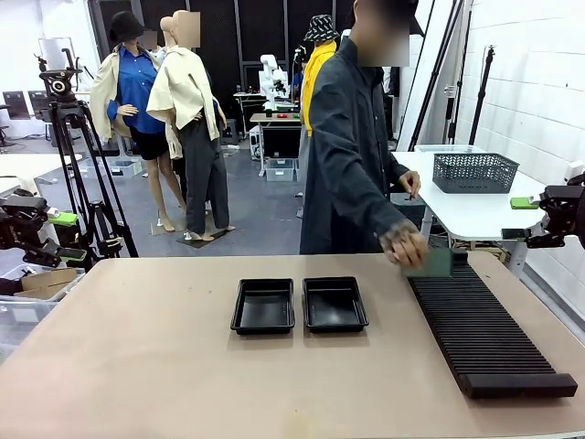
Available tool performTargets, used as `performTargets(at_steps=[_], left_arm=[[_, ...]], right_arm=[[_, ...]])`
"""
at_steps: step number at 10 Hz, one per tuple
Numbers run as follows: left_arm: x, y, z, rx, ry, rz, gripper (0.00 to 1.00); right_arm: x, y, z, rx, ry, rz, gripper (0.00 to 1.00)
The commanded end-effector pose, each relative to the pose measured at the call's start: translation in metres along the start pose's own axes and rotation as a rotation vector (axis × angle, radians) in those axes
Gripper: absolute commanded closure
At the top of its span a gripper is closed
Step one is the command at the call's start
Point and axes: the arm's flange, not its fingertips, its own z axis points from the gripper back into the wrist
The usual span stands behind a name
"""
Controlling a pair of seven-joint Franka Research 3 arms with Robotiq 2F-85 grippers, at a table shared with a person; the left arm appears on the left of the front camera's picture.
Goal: Inspect and transfer BCBs to ESD trays.
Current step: Pick up the Blank PCB from the PCB Rack and place it in the left ESD tray.
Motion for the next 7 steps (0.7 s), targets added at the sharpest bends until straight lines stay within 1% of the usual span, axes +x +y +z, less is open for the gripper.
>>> performTargets(at_steps=[1,7], left_arm=[[0.0003,0.0003,0.0007,0.006,-0.010,-0.001,0.00],[0.0003,0.0003,0.0007,0.006,-0.010,-0.001,0.00]], right_arm=[[-0.0006,0.0010,0.0005,-0.004,0.008,0.005,0.00],[-0.0006,0.0010,0.0005,-0.004,0.008,0.005,0.00]])
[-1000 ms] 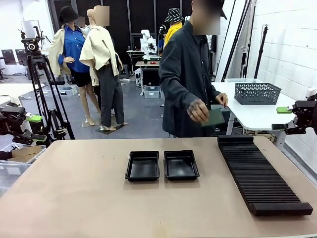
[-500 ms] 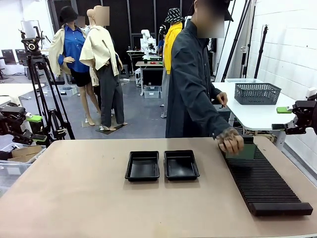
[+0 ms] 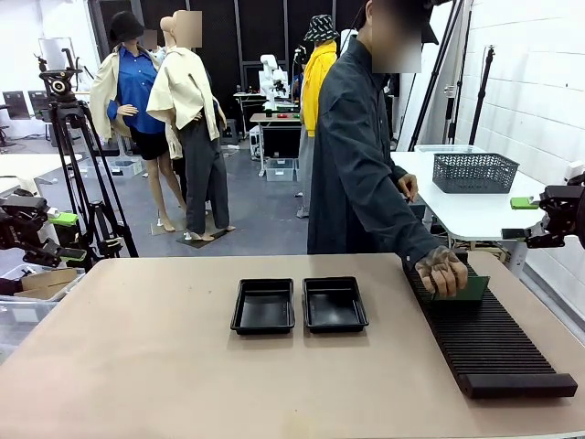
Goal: Inspect and transfer BCBs to ESD trays.
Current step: Pick up the Blank PCB from the PCB Rack and place it in the left ESD tray.
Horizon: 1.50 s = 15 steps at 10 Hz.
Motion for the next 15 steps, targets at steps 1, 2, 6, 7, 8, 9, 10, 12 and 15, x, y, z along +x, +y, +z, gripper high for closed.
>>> performTargets(at_steps=[1,2,6,7,8,9,10,12,15], left_arm=[[0.000,0.000,0.001,0.006,-0.010,-0.001,0.00],[0.000,0.000,0.001,0.006,-0.010,-0.001,0.00],[0.000,0.000,0.001,0.006,-0.010,-0.001,0.00],[0.000,0.000,0.001,0.006,-0.010,-0.001,0.00],[0.000,0.000,0.001,0.006,-0.010,-0.001,0.00],[0.000,0.000,0.001,0.006,-0.010,-0.001,0.00],[0.000,0.000,0.001,0.006,-0.010,-0.001,0.00],[0.000,0.000,0.001,0.006,-0.010,-0.001,0.00],[0.000,0.000,0.001,0.006,-0.010,-0.001,0.00]], right_arm=[[-0.001,0.001,0.000,-0.004,0.008,0.005,0.00],[-0.001,0.001,0.000,-0.004,0.008,0.005,0.00],[-0.001,0.001,0.000,-0.004,0.008,0.005,0.00],[-0.001,0.001,0.000,-0.004,0.008,0.005,0.00],[-0.001,0.001,0.000,-0.004,0.008,0.005,0.00],[-0.001,0.001,0.000,-0.004,0.008,0.005,0.00],[-0.001,0.001,0.000,-0.004,0.008,0.005,0.00],[-0.001,0.001,0.000,-0.004,0.008,0.005,0.00],[0.011,0.007,-0.014,-0.092,0.032,0.031,0.00]])
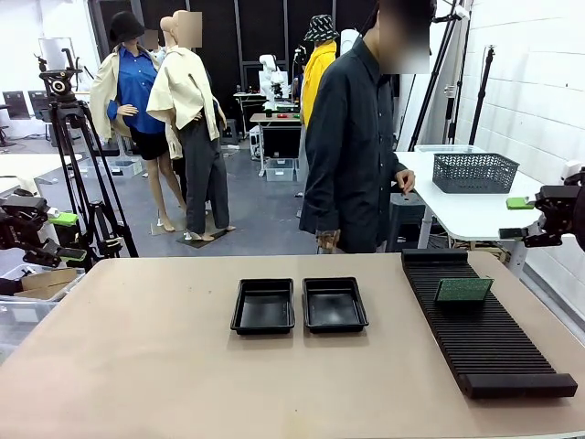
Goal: Inspect and transfer BCBs to ESD trays.
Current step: Pick up the Blank PCB from the PCB Rack and place it in the left ESD tray.
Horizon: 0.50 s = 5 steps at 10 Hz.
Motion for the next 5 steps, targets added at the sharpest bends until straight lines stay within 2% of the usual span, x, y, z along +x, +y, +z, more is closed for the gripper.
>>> performTargets(at_steps=[1,3,5], left_arm=[[0.000,0.000,0.001,0.006,-0.010,-0.001,0.00],[0.000,0.000,0.001,0.006,-0.010,-0.001,0.00],[0.000,0.000,0.001,0.006,-0.010,-0.001,0.00]], right_arm=[[0.015,0.008,-0.018,-0.154,0.022,0.052,0.00],[0.031,0.015,-0.046,-0.337,0.108,0.224,0.00],[0.044,0.015,-0.069,-0.403,0.264,0.361,0.00]])
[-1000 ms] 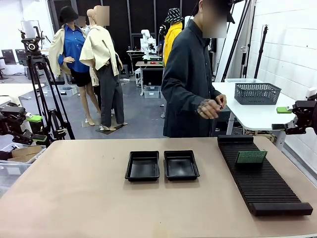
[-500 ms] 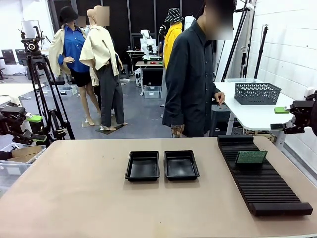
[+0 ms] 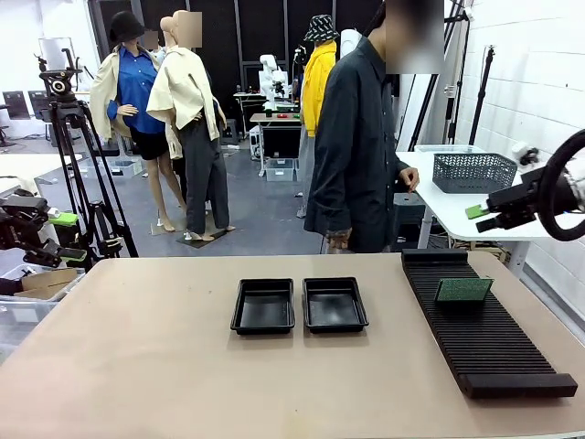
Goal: Inspect and transfer BCBs to ESD trays.
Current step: Pick up the Blank PCB from the PCB Rack and place it in the left ESD tray.
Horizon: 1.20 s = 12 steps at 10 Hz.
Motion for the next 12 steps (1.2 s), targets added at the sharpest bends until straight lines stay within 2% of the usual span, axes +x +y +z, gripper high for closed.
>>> performTargets(at_steps=[1,3,5,7,8,9,12], left_arm=[[0.000,0.000,0.001,0.006,-0.011,-0.001,0.00],[0.000,0.000,0.001,0.006,-0.011,-0.001,0.00],[0.000,0.000,0.001,0.006,-0.011,-0.001,0.00],[0.000,0.000,0.001,0.006,-0.011,-0.001,0.00],[0.000,0.000,0.001,0.006,-0.011,-0.001,0.00],[0.000,0.000,0.001,0.006,-0.011,-0.001,0.00],[0.000,0.000,0.001,0.006,-0.011,-0.001,0.00]], right_arm=[[0.000,0.000,-0.022,-0.070,0.179,0.185,0.00],[0.010,0.004,-0.043,-0.117,0.393,0.356,0.00],[0.020,0.000,-0.058,-0.151,0.503,0.498,0.00],[0.026,-0.003,-0.070,-0.206,0.570,0.643,0.00],[0.028,-0.005,-0.074,-0.215,0.621,0.673,0.00],[0.030,-0.008,-0.079,-0.223,0.723,0.703,0.00],[0.041,-0.017,-0.082,-0.220,0.841,0.738,0.00]])
